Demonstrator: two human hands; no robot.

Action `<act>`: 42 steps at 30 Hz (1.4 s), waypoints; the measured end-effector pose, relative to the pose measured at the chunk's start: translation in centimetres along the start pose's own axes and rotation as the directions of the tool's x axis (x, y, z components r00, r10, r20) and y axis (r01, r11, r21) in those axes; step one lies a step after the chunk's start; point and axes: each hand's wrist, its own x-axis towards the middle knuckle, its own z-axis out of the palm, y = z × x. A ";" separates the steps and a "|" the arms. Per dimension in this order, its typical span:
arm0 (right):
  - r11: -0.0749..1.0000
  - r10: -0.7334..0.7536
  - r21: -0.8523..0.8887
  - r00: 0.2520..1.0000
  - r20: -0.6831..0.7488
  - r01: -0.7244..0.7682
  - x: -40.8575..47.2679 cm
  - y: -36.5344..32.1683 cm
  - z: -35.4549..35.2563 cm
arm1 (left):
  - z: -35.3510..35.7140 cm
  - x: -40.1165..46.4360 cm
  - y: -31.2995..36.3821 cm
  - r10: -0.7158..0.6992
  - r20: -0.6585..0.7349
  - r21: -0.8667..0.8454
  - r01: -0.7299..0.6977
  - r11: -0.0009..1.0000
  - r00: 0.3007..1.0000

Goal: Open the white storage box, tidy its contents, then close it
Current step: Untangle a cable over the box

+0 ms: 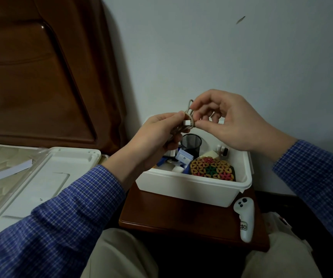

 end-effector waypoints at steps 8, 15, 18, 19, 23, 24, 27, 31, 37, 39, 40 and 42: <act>0.995 0.045 0.082 0.992 0.122 -0.056 0.2 0.1 -1.8 | -0.1 0.0 -0.1 -0.034 0.111 -0.043 0.039 0.998 0.993; 0.988 0.057 0.133 0.988 0.146 -0.077 0.3 0.2 -1.6 | -0.2 -0.1 -0.3 -0.037 0.114 -0.078 0.046 0.996 0.993; 0.987 0.061 0.137 0.986 0.157 -0.083 0.2 0.3 -1.7 | -0.4 -0.2 -0.3 -0.040 0.153 -0.087 0.054 0.995 0.987; 0.988 0.064 0.131 0.984 0.165 -0.086 0.2 0.2 -1.7 | -0.5 -0.2 -0.4 -0.042 0.162 -0.088 0.057 0.995 0.986; 0.995 0.057 0.068 0.982 0.178 -0.070 0.4 0.1 -2.0 | -0.4 -0.2 -0.5 -0.031 0.177 -0.107 0.050 0.993 0.984; 0.997 0.056 0.049 0.981 0.187 -0.066 0.5 0.1 -2.1 | -0.4 -0.2 -0.6 -0.027 0.181 -0.116 0.049 0.992 0.983; 0.998 0.065 0.004 0.974 0.215 -0.068 0.6 -0.1 -2.3 | -0.4 -0.2 -0.8 -0.038 0.208 -0.139 0.068 0.988 0.977; 0.996 0.073 -0.068 0.971 0.229 -0.059 0.5 0.0 -1.8 | -0.4 -0.2 -1.1 -0.067 0.211 -0.135 0.098 0.986 0.975; 0.992 0.116 -0.064 0.973 0.202 -0.105 0.2 0.2 -0.9 | -0.5 -0.1 -1.7 -0.044 0.183 -0.110 0.065 0.992 0.982; 0.991 0.119 -0.087 0.974 0.191 -0.104 0.2 0.0 -0.3 | -0.4 -0.1 -1.9 -0.026 0.182 -0.100 0.044 0.994 0.983; 0.990 0.118 -0.102 0.976 0.181 -0.101 0.3 0.0 -0.1 | -0.3 0.0 -1.9 -0.019 0.180 -0.104 0.039 0.994 0.983; 0.990 0.111 -0.103 0.983 0.145 -0.096 0.3 -0.1 0.3 | -0.2 0.0 -1.9 -0.016 0.175 -0.130 0.040 0.991 0.984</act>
